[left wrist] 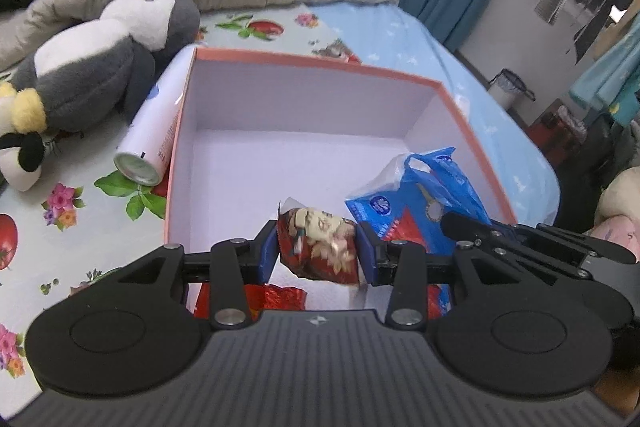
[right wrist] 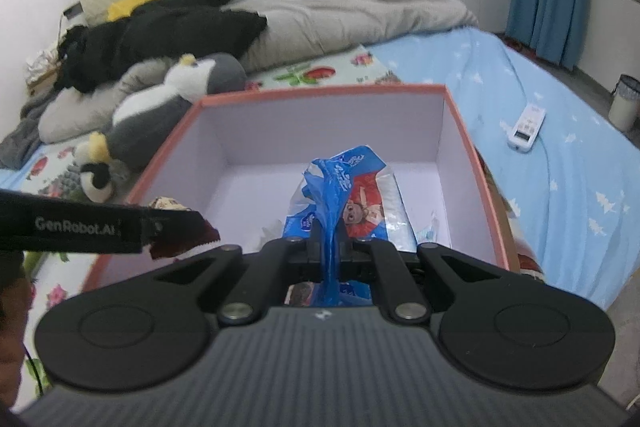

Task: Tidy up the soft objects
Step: 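Open both tools over the shoebox to drop the candy and wet-wipe pack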

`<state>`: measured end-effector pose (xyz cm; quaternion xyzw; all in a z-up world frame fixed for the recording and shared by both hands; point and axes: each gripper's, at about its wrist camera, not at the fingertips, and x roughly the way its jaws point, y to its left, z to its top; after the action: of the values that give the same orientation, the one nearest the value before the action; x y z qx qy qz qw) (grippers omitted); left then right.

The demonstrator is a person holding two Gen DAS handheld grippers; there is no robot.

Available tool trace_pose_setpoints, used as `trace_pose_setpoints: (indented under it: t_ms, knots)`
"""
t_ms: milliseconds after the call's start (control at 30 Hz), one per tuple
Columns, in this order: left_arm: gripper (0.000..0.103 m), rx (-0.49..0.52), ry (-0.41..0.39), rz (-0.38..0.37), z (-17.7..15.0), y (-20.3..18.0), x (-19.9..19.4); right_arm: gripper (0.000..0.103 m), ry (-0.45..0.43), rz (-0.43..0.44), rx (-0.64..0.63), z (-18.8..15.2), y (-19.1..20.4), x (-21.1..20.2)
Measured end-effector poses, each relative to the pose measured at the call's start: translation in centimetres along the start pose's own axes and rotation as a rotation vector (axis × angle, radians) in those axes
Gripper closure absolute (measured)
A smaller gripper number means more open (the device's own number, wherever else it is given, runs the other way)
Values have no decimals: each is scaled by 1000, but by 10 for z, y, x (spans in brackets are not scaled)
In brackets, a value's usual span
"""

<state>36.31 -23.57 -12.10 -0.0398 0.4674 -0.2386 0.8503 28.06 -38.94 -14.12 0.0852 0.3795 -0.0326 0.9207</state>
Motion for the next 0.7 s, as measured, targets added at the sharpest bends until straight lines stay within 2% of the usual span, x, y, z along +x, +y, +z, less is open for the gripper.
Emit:
trace_pose_setpoints:
  t_ms: [333,367,467,700]
  knots:
    - [55,7,-6,0,0,7,13,93,60,42,32,-5,-9,19]
    - [51,8,-6,1,0,6,11,90,67,43,32,-6,-9,18]
    - [49,11,-21,-1,-1,3,2,68,61,34,29,-4,-8,13]
    - [49,42,-90,0,-7,-7,-40,69,-12,53,15,-2,0,-27]
